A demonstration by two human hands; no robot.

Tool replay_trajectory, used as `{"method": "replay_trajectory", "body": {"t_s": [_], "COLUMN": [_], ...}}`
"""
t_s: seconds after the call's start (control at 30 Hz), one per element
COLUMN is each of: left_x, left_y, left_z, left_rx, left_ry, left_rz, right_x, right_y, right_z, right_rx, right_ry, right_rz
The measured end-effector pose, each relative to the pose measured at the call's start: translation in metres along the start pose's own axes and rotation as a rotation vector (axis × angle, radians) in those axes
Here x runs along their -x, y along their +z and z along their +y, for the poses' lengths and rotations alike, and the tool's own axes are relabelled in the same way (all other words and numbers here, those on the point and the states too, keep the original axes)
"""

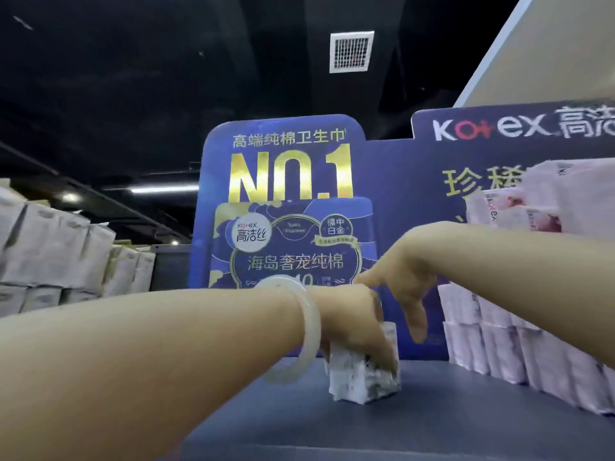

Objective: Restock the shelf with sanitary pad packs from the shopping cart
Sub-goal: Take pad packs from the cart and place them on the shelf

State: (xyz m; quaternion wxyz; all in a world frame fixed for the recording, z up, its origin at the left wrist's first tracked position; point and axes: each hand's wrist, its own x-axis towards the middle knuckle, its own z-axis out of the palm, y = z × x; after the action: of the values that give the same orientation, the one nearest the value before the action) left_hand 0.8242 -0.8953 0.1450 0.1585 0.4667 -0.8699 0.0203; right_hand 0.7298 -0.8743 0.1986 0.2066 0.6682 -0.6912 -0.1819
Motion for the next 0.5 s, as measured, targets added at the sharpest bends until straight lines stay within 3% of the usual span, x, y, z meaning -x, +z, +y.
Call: {"method": "replay_trajectory", "body": {"t_s": [0.17, 0.27, 0.37, 0.5], "left_x": [0.021, 0.026, 0.022, 0.020], "left_y": [-0.024, -0.023, -0.016, -0.014], "left_z": [-0.056, -0.082, -0.086, -0.080], "left_rx": [-0.149, -0.083, 0.013, -0.026], "left_ry": [-0.099, -0.159, -0.147, -0.091], "left_rz": [-0.067, -0.086, -0.061, -0.012], "right_x": [-0.033, -0.048, -0.049, -0.041], "right_y": [0.012, 0.023, 0.030, 0.032], "right_z": [-0.011, -0.018, -0.025, -0.033], "right_rx": [-0.122, -0.258, -0.456, -0.707], "right_ry": [-0.079, -0.115, -0.189, -0.339], "right_rz": [-0.061, -0.092, -0.075, -0.051]}}
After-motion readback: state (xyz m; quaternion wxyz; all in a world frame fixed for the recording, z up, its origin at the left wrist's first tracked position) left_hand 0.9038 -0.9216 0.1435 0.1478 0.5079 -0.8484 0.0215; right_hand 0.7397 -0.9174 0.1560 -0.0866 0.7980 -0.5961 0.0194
